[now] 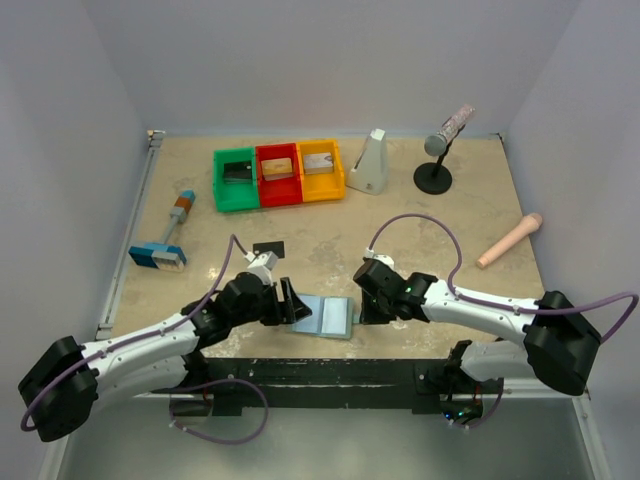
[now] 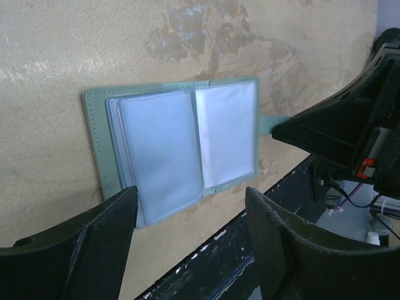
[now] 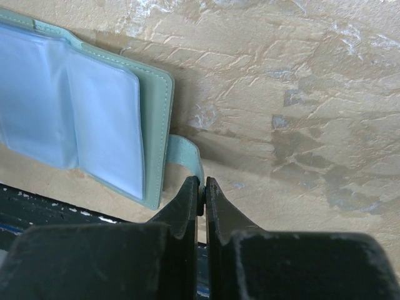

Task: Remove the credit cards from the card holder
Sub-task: Remove the credit card from the card holder.

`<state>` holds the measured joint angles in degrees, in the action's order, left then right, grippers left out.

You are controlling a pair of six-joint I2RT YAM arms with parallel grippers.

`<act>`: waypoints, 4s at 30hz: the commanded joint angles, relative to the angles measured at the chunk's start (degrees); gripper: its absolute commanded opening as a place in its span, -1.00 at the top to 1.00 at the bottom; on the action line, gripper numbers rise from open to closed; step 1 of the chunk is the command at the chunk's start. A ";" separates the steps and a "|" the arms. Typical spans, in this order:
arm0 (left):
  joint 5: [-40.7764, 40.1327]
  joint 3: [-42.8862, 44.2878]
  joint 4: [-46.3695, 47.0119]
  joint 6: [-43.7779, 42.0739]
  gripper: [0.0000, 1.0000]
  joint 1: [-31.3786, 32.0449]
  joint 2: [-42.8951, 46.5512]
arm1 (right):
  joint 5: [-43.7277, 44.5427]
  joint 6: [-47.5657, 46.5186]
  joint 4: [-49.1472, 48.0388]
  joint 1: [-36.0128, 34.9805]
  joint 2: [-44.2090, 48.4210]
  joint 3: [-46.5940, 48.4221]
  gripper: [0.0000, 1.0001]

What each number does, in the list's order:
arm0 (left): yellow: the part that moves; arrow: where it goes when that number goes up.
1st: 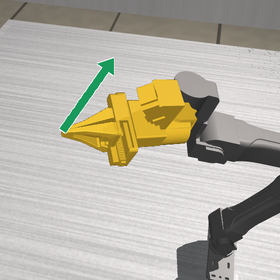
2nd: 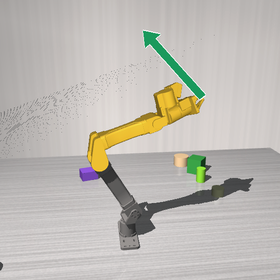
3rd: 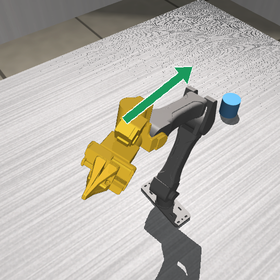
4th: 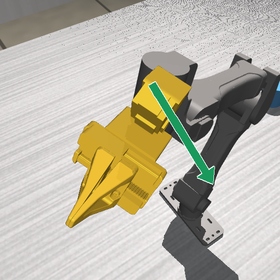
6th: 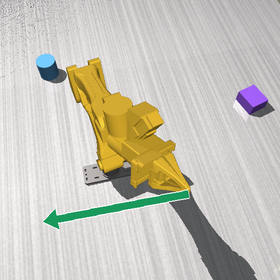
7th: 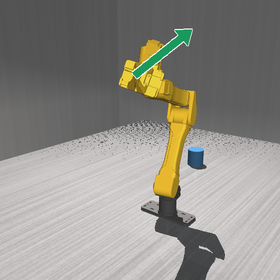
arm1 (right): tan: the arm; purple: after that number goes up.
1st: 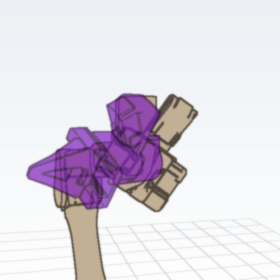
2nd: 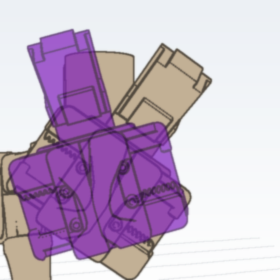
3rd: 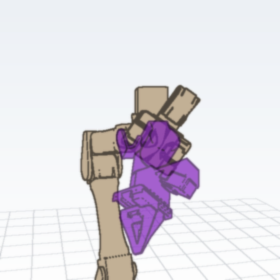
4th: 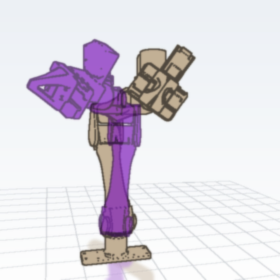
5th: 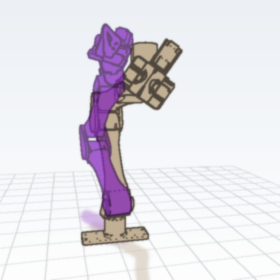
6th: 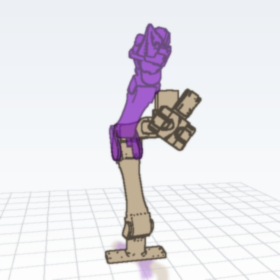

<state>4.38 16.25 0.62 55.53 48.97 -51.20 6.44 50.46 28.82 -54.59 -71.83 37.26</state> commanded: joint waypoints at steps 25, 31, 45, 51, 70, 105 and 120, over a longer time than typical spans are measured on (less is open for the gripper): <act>-1.22 2.38 5.44 -1.56 -0.42 3.15 -8.91 | -1.07 -0.53 -2.36 0.18 -0.06 0.63 1.00; -1.13 2.47 6.49 -1.12 -0.41 4.03 -10.15 | -1.60 -0.36 -2.89 0.18 -0.50 0.45 1.00; -7.99 2.82 -2.56 -1.39 -0.45 4.20 -0.48 | -1.34 -0.45 -2.63 0.18 0.29 0.01 1.00; -4.65 2.91 2.80 -1.04 -0.43 4.29 -5.66 | -1.69 -0.62 -2.71 0.18 -0.24 0.54 1.00; -2.36 1.95 5.97 -0.77 -0.41 4.91 -10.50 | -2.39 -0.89 -3.24 0.18 -1.73 1.33 1.00; 4.67 8.97 11.50 -3.06 -0.40 7.72 -16.74 | -4.06 -0.36 -5.09 0.18 -2.43 -0.78 1.00; 3.37 16.36 5.90 -6.92 -0.46 12.91 -14.82 | -4.06 -0.36 -4.74 0.18 -1.91 -1.13 1.00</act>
<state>11.07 32.18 9.26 51.09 61.91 -71.46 3.01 49.91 25.06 -54.37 -74.72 36.99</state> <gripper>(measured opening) 0.721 0.034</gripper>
